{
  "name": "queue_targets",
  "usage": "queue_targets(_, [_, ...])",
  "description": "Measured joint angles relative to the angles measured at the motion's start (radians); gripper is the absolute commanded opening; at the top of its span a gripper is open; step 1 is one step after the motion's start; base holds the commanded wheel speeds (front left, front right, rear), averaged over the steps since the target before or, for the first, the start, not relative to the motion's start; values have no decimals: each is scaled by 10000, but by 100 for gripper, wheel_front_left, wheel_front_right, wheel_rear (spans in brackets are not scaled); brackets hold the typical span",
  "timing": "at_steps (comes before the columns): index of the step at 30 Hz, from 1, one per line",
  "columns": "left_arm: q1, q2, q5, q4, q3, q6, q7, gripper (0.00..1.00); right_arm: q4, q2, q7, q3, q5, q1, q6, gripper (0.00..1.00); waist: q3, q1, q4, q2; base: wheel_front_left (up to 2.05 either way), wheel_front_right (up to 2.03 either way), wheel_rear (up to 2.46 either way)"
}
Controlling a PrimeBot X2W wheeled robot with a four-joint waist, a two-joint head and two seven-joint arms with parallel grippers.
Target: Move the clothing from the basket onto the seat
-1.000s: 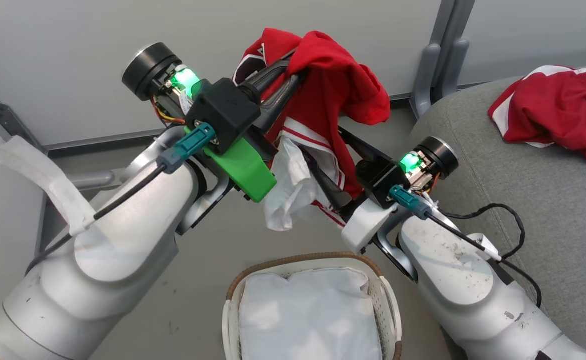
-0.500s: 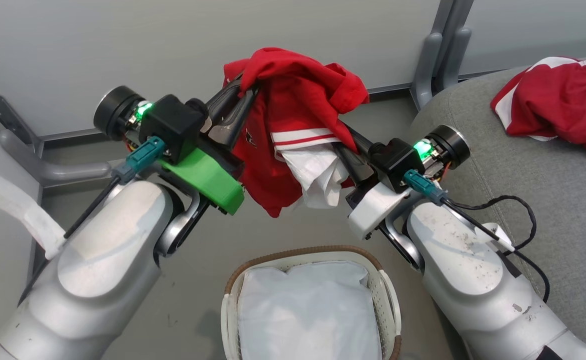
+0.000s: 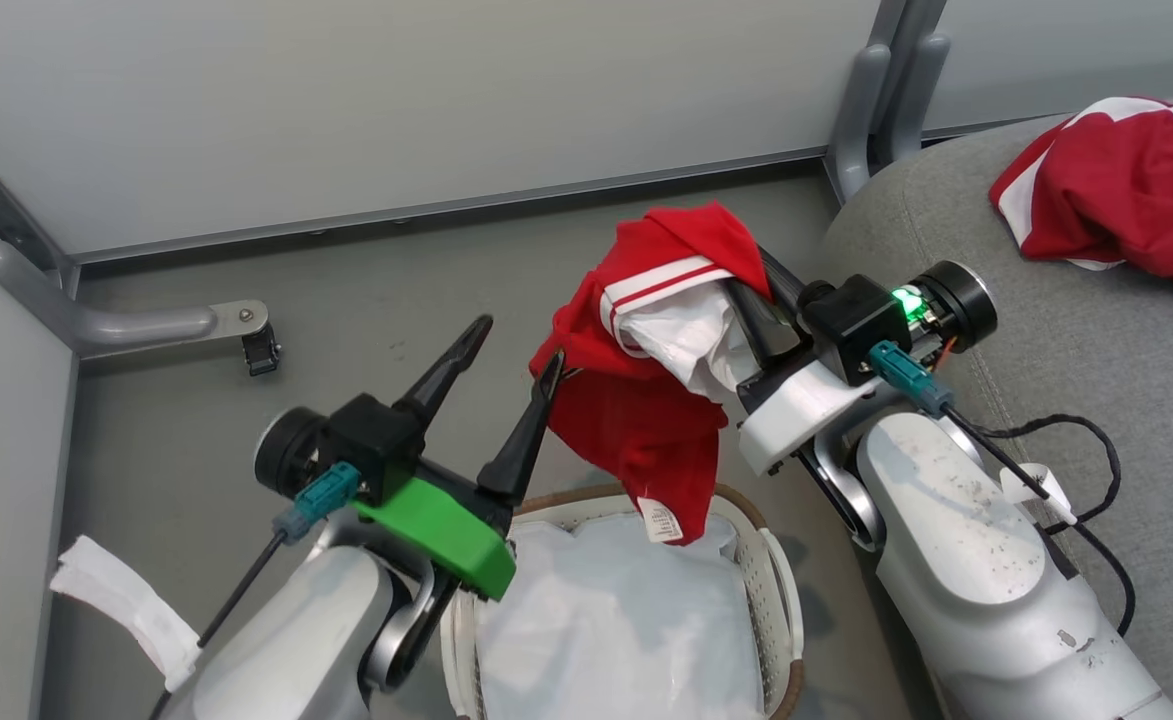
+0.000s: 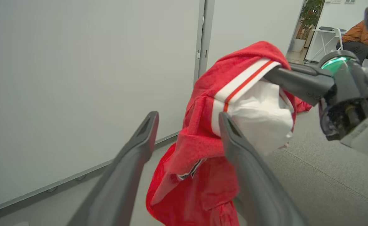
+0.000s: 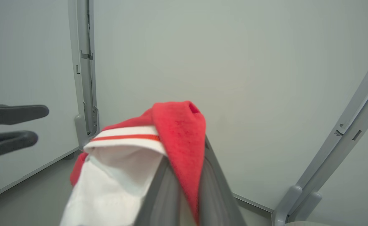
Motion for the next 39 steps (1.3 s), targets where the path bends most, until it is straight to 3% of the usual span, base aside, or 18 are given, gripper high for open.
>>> queue_targets(9, [1034,-259,543,508,372,-278,-46,100,-59,0,0,-566,-224,401,0,0,104,0,-29,0,0,0,0])
queue_targets(20, [1117,-497,1091,869,813,-594,-63,100,-299,4,0,-907,-268,456,0,0,216,0,-411,0,0,0,0])
queue_targets(39, [453,-566,1760,1147,430,-794,-65,100,-1078,-13,0,-2761,-251,997,0,0,1123,1,-3511,0,0,0,0])
